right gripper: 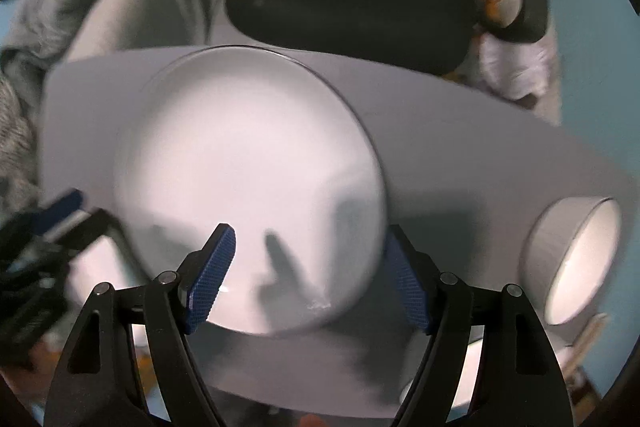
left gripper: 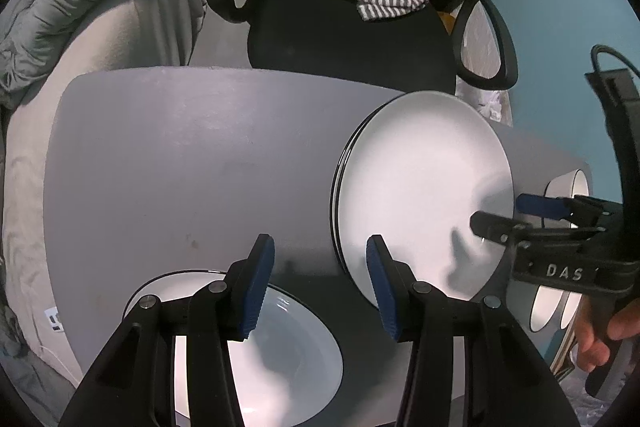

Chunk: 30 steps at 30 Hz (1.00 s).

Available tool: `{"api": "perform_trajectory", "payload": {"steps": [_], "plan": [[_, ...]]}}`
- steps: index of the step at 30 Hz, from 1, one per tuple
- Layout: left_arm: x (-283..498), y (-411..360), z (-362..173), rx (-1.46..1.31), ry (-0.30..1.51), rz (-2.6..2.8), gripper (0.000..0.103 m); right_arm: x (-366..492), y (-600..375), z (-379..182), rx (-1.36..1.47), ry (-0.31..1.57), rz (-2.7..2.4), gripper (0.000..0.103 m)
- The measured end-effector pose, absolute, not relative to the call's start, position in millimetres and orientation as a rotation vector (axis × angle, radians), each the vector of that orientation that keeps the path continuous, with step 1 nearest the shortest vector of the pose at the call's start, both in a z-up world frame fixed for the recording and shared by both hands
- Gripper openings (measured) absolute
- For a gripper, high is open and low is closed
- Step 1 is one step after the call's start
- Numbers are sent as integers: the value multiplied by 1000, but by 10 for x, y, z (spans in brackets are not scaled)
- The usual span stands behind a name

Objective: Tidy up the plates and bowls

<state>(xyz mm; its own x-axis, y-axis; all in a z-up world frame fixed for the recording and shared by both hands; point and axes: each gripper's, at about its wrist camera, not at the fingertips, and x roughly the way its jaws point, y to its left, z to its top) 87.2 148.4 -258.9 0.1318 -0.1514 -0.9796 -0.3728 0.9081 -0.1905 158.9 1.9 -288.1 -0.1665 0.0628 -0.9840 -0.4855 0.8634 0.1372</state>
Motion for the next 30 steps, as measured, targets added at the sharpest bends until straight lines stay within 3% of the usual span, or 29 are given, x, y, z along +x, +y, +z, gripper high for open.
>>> {"api": "perform_trajectory", "payload": {"steps": [4,7,14,20,30], "plan": [[804,1513,-2508,-446,1420,179,50,1545,51,-2853,-367,1661,502,75],[689,1549,-2438,-444,1393,202,65,1485,66,-2775,-441,1593,487,75],[291,1638,-2313,-395,1377,239,65,1184,148,-2453,-604,1389,546,75],[-60,1744,-2182,-315,1352,313,65,882,301,-2314,-640,1324,626,75],[-610,1963,-2073,-335,1289,391,65,538,437,-2101,-441,1301,709,75]]}}
